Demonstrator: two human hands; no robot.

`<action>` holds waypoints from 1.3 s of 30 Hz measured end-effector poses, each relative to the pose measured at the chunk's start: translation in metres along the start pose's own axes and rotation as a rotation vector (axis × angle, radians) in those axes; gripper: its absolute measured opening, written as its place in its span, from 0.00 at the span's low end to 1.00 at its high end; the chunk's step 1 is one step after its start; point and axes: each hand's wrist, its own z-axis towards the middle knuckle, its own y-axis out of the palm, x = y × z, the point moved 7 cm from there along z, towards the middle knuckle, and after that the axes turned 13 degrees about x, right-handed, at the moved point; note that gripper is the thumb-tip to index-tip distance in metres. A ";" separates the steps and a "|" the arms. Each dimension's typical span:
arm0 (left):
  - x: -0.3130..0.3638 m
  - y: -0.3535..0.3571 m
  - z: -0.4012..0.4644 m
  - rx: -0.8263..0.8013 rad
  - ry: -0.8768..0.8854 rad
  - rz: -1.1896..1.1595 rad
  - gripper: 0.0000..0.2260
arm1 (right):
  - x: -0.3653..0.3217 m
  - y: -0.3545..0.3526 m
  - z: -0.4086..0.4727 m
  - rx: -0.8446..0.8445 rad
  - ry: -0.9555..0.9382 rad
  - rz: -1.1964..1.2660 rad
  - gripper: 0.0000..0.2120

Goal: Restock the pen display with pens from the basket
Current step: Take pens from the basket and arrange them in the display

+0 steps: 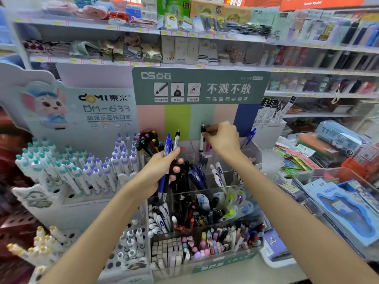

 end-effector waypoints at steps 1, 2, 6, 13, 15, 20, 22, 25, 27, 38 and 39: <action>0.000 -0.001 -0.001 -0.001 -0.007 -0.002 0.05 | 0.001 0.001 0.000 0.009 -0.005 -0.026 0.10; 0.001 -0.001 -0.002 -0.005 -0.010 0.003 0.06 | 0.002 0.001 0.000 0.020 -0.010 -0.050 0.09; 0.003 0.000 -0.004 -0.013 0.019 0.075 0.06 | 0.001 -0.004 0.001 0.051 0.009 -0.115 0.10; 0.008 0.013 -0.008 -0.070 0.058 0.105 0.09 | -0.005 -0.012 -0.005 -0.038 0.032 0.088 0.13; 0.008 0.019 -0.009 -0.095 0.072 0.118 0.11 | -0.005 -0.007 -0.016 -0.233 0.147 0.297 0.18; 0.005 0.033 -0.012 -0.111 0.045 0.080 0.12 | -0.002 -0.002 -0.037 -0.518 0.267 0.525 0.11; 0.005 0.033 -0.011 -0.101 0.043 0.041 0.13 | 0.001 -0.013 -0.033 -0.444 0.322 0.681 0.08; 0.009 0.020 -0.005 0.000 0.061 -0.030 0.13 | 0.017 -0.045 -0.014 -0.085 0.389 0.863 0.06; 0.011 0.009 -0.003 0.071 0.063 -0.068 0.12 | 0.026 -0.063 -0.005 0.163 0.292 0.764 0.04; 0.011 0.006 -0.004 0.068 0.035 0.038 0.08 | -0.005 -0.004 -0.002 0.044 -0.141 0.162 0.09; 0.011 0.005 -0.004 0.066 0.039 0.046 0.10 | -0.008 0.000 -0.002 0.012 -0.163 0.107 0.09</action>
